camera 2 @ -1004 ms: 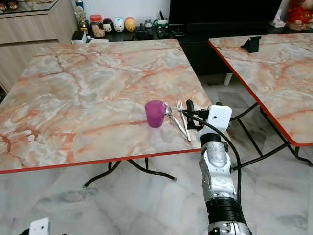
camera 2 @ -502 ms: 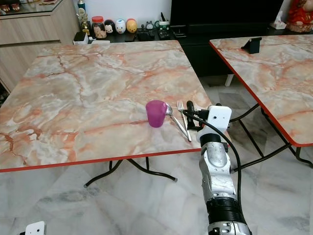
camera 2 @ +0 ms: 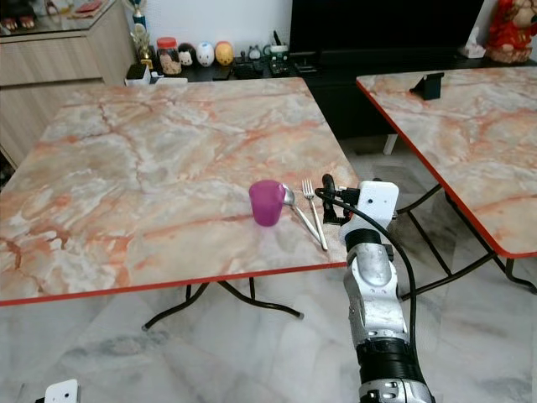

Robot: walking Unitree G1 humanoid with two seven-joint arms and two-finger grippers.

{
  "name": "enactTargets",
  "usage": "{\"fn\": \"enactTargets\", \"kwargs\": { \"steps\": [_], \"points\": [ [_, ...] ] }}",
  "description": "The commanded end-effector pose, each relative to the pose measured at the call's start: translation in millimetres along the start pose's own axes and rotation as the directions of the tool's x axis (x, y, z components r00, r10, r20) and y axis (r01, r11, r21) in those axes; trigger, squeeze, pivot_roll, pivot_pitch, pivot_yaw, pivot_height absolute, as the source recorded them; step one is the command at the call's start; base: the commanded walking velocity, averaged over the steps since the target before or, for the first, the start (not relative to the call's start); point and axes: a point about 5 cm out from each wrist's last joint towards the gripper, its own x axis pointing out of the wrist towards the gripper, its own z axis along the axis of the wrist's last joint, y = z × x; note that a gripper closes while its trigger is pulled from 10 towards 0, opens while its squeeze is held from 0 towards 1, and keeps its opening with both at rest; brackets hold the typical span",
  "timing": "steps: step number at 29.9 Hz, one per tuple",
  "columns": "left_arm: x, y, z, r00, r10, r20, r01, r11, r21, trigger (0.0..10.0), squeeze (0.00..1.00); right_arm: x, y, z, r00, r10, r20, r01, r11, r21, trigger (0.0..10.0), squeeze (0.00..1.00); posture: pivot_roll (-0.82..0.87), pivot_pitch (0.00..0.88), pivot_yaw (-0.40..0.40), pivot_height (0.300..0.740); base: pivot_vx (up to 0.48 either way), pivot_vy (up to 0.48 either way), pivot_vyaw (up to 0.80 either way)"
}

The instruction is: Setting the table

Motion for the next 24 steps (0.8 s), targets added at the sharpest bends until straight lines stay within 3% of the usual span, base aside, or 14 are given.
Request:
{"fn": "enactTargets", "kwargs": {
  "steps": [1,14,24],
  "points": [
    [-0.3,-0.9,-1.5,1.000,-0.001,-0.001,0.001,1.000,0.005,10.0,0.00,3.6,1.6,6.5,1.000,0.003,0.014,-0.003,1.000,0.002,10.0,0.00,-0.06,0.000,0.009,0.720,0.296,0.000,0.00],
    [0.4,-3.1,-0.3,1.000,0.000,-0.001,0.000,1.000,0.012,10.0,0.00,1.4,-1.6,4.3,1.000,-0.010,0.003,0.010,1.000,-0.006,10.0,0.00,-0.06,0.000,0.007,0.720,0.285,0.000,0.00],
    [0.7,-4.0,-0.1,1.000,0.000,-0.003,0.000,1.000,0.023,10.0,0.00,-2.7,0.0,-3.2,0.997,0.012,-0.080,-0.013,1.000,-0.020,10.0,0.00,-0.06,0.000,0.008,0.720,0.000,0.000,0.00]
  ]
}}
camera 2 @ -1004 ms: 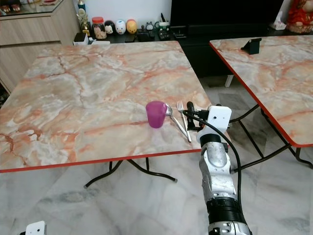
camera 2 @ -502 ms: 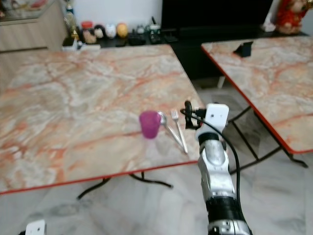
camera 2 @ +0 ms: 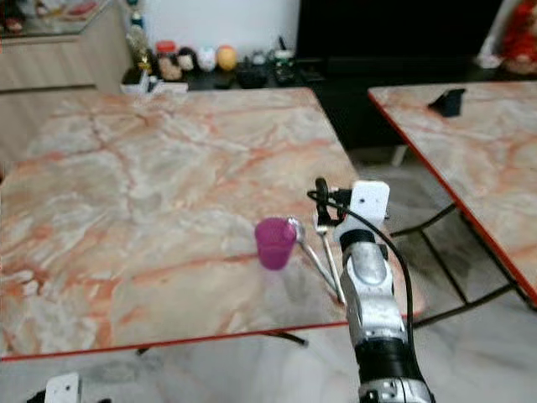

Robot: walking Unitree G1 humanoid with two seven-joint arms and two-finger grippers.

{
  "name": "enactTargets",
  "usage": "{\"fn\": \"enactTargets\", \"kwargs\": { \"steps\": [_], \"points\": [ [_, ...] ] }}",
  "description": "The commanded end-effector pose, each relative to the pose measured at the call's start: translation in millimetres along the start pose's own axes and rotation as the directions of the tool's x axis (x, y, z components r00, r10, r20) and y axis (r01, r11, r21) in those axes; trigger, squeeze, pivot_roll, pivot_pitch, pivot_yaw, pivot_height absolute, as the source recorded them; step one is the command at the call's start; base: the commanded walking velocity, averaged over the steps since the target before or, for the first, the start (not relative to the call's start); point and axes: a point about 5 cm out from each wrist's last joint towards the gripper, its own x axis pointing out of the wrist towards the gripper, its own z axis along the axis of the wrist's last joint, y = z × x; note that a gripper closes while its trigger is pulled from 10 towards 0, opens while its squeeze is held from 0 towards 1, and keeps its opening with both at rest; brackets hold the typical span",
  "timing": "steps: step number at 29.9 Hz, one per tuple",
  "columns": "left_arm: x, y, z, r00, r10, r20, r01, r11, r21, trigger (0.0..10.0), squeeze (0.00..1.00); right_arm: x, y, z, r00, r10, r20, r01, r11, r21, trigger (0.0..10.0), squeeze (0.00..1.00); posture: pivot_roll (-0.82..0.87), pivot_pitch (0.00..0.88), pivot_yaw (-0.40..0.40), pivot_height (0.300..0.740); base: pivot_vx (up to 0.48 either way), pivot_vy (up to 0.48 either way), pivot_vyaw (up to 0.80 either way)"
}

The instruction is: Setting the table

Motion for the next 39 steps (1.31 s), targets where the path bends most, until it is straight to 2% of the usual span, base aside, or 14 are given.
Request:
{"fn": "enactTargets", "kwargs": {
  "steps": [1,6,11,13,16,21,22,25,39],
  "points": [
    [-1.7,0.6,-7,1.000,-0.001,-0.022,0.001,1.000,0.022,10.0,0.00,-0.4,-1.4,5,1.000,-0.002,0.003,0.002,1.000,0.002,10.0,0.00,-0.06,0.000,0.008,0.720,0.000,0.000,0.00],
    [-1.3,-0.5,-6,1.000,-0.006,-0.024,0.006,0.999,0.034,10.0,0.00,-4.8,1.0,-6,0.994,0.031,-0.105,-0.030,0.999,0.009,10.0,0.00,-0.07,0.000,0.010,0.720,0.000,0.000,0.00],
    [-0.9,-2.4,-6,1.000,-0.016,-0.025,0.018,0.999,0.048,10.0,0.00,-7.2,-0.5,-13,0.987,0.010,-0.161,-0.011,1.000,-0.008,10.0,0.00,-0.07,0.000,0.011,0.720,0.000,0.000,0.00],
    [-0.8,-3.3,-5,0.999,-0.023,-0.026,0.025,0.998,0.060,10.0,0.00,-8.7,-3.4,-18,0.979,-0.017,-0.204,0.010,0.999,-0.034,10.0,0.00,-0.07,0.000,0.010,0.720,0.000,0.000,0.00],
    [-0.8,-4.2,-6,0.999,-0.022,-0.026,0.024,0.998,0.058,10.0,0.00,-12.4,-4.1,-28,0.960,-0.017,-0.279,0.015,1.000,-0.009,10.0,0.00,-0.07,0.000,0.009,0.720,0.000,0.000,0.00],
    [-0.9,-4.6,-6,0.999,-0.022,-0.027,0.024,0.998,0.059,10.0,0.00,-15.0,-4.5,-36,0.947,-0.010,-0.322,0.011,1.000,0.001,10.0,0.00,-0.07,0.000,0.008,0.720,0.000,0.000,0.00],
    [-0.9,-5.0,-7,0.999,-0.023,-0.029,0.024,0.998,0.062,10.0,0.00,-17.1,-2.7,-45,0.930,0.006,-0.368,-0.002,1.000,0.011,10.0,0.00,-0.07,0.000,0.008,0.720,0.000,0.000,0.00],
    [-1.0,-5.6,-7,0.999,-0.025,-0.031,0.027,0.998,0.065,10.0,0.00,-18.9,-0.6,-54,0.906,0.023,-0.423,-0.020,1.000,0.011,10.0,0.00,-0.07,0.000,0.008,0.720,0.000,0.000,0.00],
    [-1.4,-7.1,-9,0.999,-0.036,-0.040,0.038,0.997,0.073,10.0,0.00,-17.4,-5.3,-54,0.895,-0.001,-0.446,-0.004,1.000,-0.009,10.0,0.00,-0.06,0.000,0.008,0.720,0.000,0.000,0.00]
  ]
}}
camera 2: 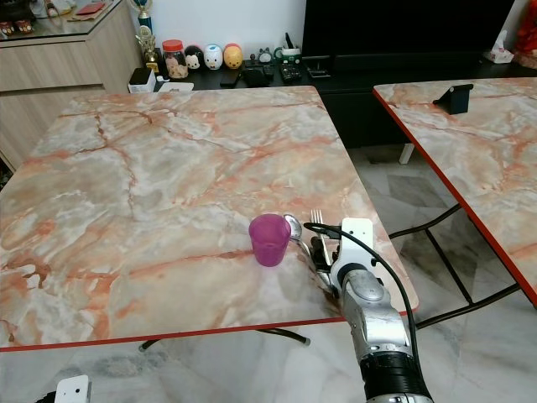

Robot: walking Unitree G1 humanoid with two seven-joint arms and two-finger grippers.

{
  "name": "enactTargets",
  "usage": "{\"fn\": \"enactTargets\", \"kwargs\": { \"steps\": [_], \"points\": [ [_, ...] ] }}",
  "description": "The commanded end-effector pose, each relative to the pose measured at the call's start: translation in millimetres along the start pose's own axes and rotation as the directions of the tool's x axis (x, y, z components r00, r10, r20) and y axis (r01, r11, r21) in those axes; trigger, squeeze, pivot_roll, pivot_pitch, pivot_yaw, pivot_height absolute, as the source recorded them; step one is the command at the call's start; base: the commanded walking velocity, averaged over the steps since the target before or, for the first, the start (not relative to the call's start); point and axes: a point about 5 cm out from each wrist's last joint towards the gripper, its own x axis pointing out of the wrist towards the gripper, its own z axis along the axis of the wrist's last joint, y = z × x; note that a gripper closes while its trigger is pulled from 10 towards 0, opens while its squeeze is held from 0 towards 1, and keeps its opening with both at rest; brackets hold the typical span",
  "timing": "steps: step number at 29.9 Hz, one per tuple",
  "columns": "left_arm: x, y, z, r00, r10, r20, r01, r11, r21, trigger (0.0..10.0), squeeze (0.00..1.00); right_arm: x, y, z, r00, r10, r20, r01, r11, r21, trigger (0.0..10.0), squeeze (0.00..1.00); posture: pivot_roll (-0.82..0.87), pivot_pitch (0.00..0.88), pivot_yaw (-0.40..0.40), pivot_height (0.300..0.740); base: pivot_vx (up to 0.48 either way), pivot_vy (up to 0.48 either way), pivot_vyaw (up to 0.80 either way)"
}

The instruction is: Setting the table

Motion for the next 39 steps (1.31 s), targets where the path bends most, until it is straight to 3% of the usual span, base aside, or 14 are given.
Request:
{"fn": "enactTargets", "kwargs": {
  "steps": [1,2,3,4,5,6,7,13,14,16,18,19,29,39],
  "points": [
    [-0.8,-1.1,-5,1.000,-0.010,-0.021,0.010,1.000,0.022,10.0,0.00,1.2,-1.0,1,1.000,-0.005,-0.013,0.005,1.000,-0.005,10.0,0.00,-0.07,0.000,0.008,0.720,0.000,0.000,0.00],
    [-0.8,-1.1,-5,1.000,-0.010,-0.021,0.010,1.000,0.022,10.0,0.00,1.2,-1.0,1,1.000,-0.005,-0.013,0.005,1.000,-0.005,10.0,0.00,-0.07,0.000,0.008,0.720,0.000,0.000,0.00],
    [-0.8,-1.0,-5,1.000,-0.009,-0.021,0.010,1.000,0.023,10.0,0.00,1.7,-1.2,1,1.000,-0.004,-0.014,0.004,1.000,-0.005,3.3,0.00,-0.07,0.000,0.009,0.720,0.000,0.000,0.00],
    [-0.8,-1.0,-5,1.000,-0.008,-0.021,0.008,1.000,0.023,10.0,0.00,2.2,-1.1,2,1.000,-0.003,-0.013,0.003,1.000,-0.005,3.1,0.00,-0.06,0.000,0.008,0.720,0.000,0.000,0.00],
    [-0.8,-0.9,-5,1.000,-0.007,-0.021,0.008,1.000,0.024,10.0,0.00,2.6,-0.8,2,1.000,-0.002,-0.013,0.002,1.000,-0.006,4.5,0.00,-0.06,0.000,0.008,0.720,0.000,0.000,0.00],
    [-0.8,-0.8,-5,1.000,-0.007,-0.022,0.007,1.000,0.024,10.0,0.00,2.8,-0.7,2,1.000,-0.002,-0.013,0.002,1.000,-0.007,4.5,0.00,-0.06,0.000,0.008,0.720,0.000,0.000,0.00],
    [-0.9,-0.8,-5,1.000,-0.007,-0.022,0.007,1.000,0.024,10.0,0.00,3.2,-0.1,3,1.000,0.001,-0.013,-0.001,1.000,-0.008,10.0,0.00,-0.07,0.000,0.010,0.720,0.000,0.000,0.00],
    [-0.7,-1.6,-5,1.000,-0.010,-0.021,0.010,1.000,0.025,10.0,0.00,6.7,1.0,10,1.000,0.013,0.004,-0.013,1.000,-0.011,10.0,0.00,-0.07,0.000,0.006,0.720,0.000,0.000,0.00],
    [-0.4,-2.1,-4,1.000,-0.011,-0.019,0.011,1.000,0.025,10.0,0.00,8.4,1.5,12,1.000,0.019,0.006,-0.019,1.000,-0.018,4.3,0.00,-0.07,0.000,0.005,0.720,0.000,0.000,0.00],
    [-0.2,-2.4,-3,1.000,-0.011,-0.018,0.012,1.000,0.025,10.0,0.00,9.6,2.1,13,1.000,0.024,0.004,-0.024,0.999,-0.022,4.3,0.00,-0.07,0.000,0.003,0.720,0.000,0.000,0.00],
    [0.0,-3.0,-3,1.000,-0.012,-0.016,0.012,1.000,0.025,10.0,0.00,11.9,5.7,13,0.998,0.061,-0.014,-0.061,0.998,-0.023,8.9,0.00,-0.07,0.000,0.002,0.720,0.000,0.000,0.00],
    [0.1,-3.2,-3,1.000,-0.012,-0.016,0.012,1.000,0.025,10.0,0.00,12.6,7.6,12,0.997,0.080,-0.023,-0.081,0.997,-0.022,10.0,0.00,-0.07,0.000,0.002,0.720,0.000,0.000,0.00],
    [0.2,-5.5,-3,1.000,-0.010,-0.021,0.011,1.000,0.025,10.0,0.00,24.8,20.3,13,0.992,0.120,-0.042,-0.121,0.992,-0.027,10.0,0.00,-0.06,0.000,-0.003,0.720,0.000,0.000,0.00],
    [-0.1,-5.8,-5,1.000,-0.011,-0.023,0.011,1.000,0.024,10.0,0.00,28.3,20.8,15,0.994,0.103,-0.032,-0.104,0.994,-0.033,10.0,0.00,-0.06,0.000,-0.003,0.720,0.000,0.000,0.00]
  ]
}}
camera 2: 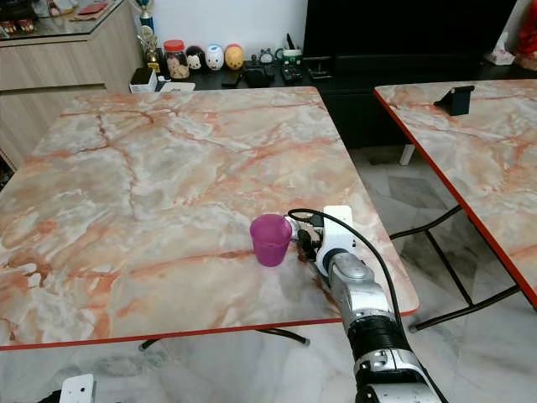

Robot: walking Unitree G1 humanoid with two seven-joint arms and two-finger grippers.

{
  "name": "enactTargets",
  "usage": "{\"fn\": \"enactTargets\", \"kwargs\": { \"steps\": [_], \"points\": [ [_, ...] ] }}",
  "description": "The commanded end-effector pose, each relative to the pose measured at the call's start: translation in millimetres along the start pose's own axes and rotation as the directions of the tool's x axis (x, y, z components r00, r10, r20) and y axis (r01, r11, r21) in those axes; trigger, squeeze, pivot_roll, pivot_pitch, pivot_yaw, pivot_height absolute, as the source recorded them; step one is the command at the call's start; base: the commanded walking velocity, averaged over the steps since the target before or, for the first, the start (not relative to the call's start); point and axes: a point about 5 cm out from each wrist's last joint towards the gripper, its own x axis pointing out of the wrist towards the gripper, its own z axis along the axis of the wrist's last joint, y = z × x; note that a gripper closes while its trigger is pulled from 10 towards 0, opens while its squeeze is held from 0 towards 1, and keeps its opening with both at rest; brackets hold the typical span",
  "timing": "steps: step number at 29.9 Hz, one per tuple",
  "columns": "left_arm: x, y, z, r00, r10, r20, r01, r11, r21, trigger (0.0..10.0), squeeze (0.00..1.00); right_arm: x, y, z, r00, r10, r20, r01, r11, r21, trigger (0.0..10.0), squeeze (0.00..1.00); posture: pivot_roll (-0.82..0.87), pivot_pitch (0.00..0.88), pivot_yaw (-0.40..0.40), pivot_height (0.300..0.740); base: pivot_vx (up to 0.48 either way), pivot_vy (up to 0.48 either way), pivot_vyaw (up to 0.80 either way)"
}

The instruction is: Setting the table

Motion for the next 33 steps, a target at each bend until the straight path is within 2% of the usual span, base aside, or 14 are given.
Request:
{"fn": "enactTargets", "kwargs": {
  "steps": [1,17,19,33],
  "points": [
    [-1.0,0.4,-4.7,1.000,0.003,-0.019,-0.003,1.000,0.015,10.0,0.00,1.7,-0.7,4.1,1.000,-0.014,0.012,0.014,1.000,-0.012,10.0,0.00,-0.06,0.000,-0.003,0.720,0.000,0.000,0.00],
    [-0.9,0.5,-3.9,1.000,0.000,-0.013,0.000,1.000,0.019,10.0,0.00,1.4,-6.3,-0.7,0.998,-0.054,0.027,0.055,0.998,-0.012,10.0,0.00,-0.06,0.000,-0.002,0.720,0.000,0.000,0.00],
    [-0.9,0.4,-3.6,1.000,-0.001,-0.011,0.001,1.000,0.021,10.0,0.00,1.3,-5.4,2.4,0.998,-0.046,0.050,0.047,0.999,-0.002,10.0,0.00,-0.06,0.000,-0.002,0.720,0.000,0.000,0.00],
    [0.0,-2.4,-2.2,1.000,-0.009,-0.013,0.010,1.000,0.030,10.0,0.00,2.9,1.6,-3.2,1.000,-0.001,0.010,0.001,1.000,-0.027,10.0,0.00,-0.05,0.000,-0.008,0.720,0.000,0.000,0.00]
  ]
}}
